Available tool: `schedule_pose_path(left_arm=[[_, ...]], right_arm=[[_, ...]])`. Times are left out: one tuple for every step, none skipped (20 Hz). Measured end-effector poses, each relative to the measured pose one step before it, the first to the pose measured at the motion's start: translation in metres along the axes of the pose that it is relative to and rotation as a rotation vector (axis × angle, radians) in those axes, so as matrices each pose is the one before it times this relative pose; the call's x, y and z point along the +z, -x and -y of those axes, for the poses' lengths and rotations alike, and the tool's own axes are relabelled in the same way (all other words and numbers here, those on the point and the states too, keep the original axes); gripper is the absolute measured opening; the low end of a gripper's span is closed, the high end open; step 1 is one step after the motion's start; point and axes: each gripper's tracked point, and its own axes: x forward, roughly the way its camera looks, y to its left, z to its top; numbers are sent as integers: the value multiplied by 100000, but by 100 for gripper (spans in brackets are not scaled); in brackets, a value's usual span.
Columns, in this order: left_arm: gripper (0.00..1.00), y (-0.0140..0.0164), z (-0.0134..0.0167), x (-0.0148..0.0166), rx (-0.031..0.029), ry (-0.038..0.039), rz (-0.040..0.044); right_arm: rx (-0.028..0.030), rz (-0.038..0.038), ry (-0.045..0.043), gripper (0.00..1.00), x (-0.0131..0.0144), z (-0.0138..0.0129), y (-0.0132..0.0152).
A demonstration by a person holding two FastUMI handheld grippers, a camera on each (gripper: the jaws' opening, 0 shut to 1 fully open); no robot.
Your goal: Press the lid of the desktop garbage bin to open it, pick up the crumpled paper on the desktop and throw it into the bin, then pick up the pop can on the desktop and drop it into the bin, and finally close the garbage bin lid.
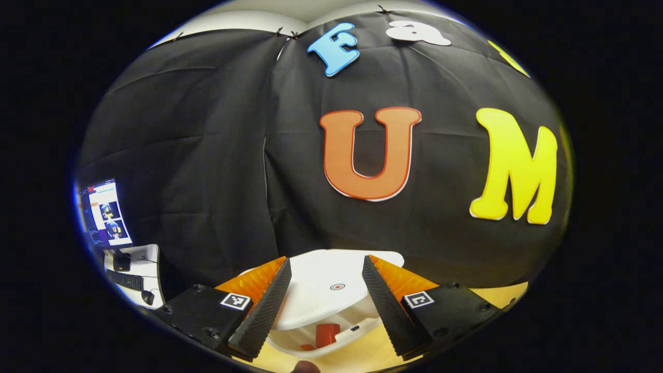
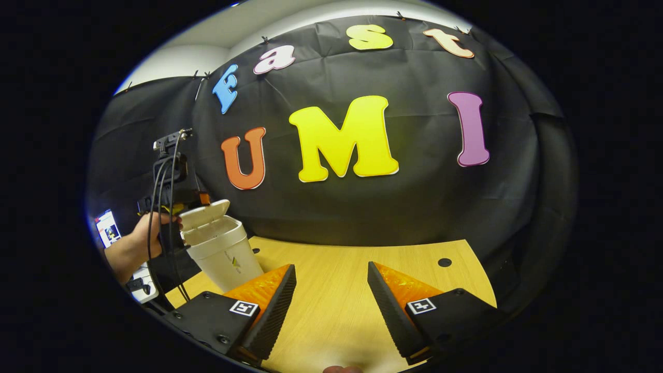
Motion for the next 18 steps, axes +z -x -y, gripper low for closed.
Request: schedule_pose_path(left_arm=[[89,-129,467,-1455,-16,196,-2291],[88,-36,185,-1155,202,301,-1348],[86,-39,138,-744,328,55,-1318],[86,462,-51,-863,382,-26,-313],[85,394,68,-596,707,294,-324],[85,-70,-138,-356,682,22,-266],[86,-27,-49,-243,577,11,-189],[86,43,55,-65,523,28,-152],[86,-12,114,-242,627,-75,-524],[86,32,-18,-330,630,-75,-1168],[85,-36,-15,346,586,-247,1322],[86,65,8,-21,858,86,-11],[85,-38,-79,-135,1124,291,119],[86,25,-58,-93,1261,1432,452],[85,-61,-224,-174,1122,2610,459],[85,13,96,-294,1030,1678,-177],[86,28,101,22,852,388,513],[86,47,164,194,895,-154,306]], right_arm=[[-545,-712,217,88,-257,226,165],[-603,-357,-43,87,-59,296,215],[-673,-341,46,88,-171,322,145],[-884,-340,165,88,-86,357,58],[-591,-181,-266,87,-24,222,99],[-443,-330,-297,88,-144,157,-35],[-289,-286,-211,88,-111,144,-28],[-159,-208,-253,88,-21,70,-34],[235,15,-270,88,-52,-77,13],[257,-16,-15,88,20,-160,-96],[342,-36,236,88,-16,-129,-43],[295,-473,434,88,-84,-174,-196],[556,-342,328,88,-128,-164,-87],[446,-168,111,87,29,-162,-109],[330,-303,236,88,-51,-68,-113],[264,-198,143,87,12,-77,-22],[339,-155,70,89,47,-21,51],[342,-241,18,88,21,-105,-101]])
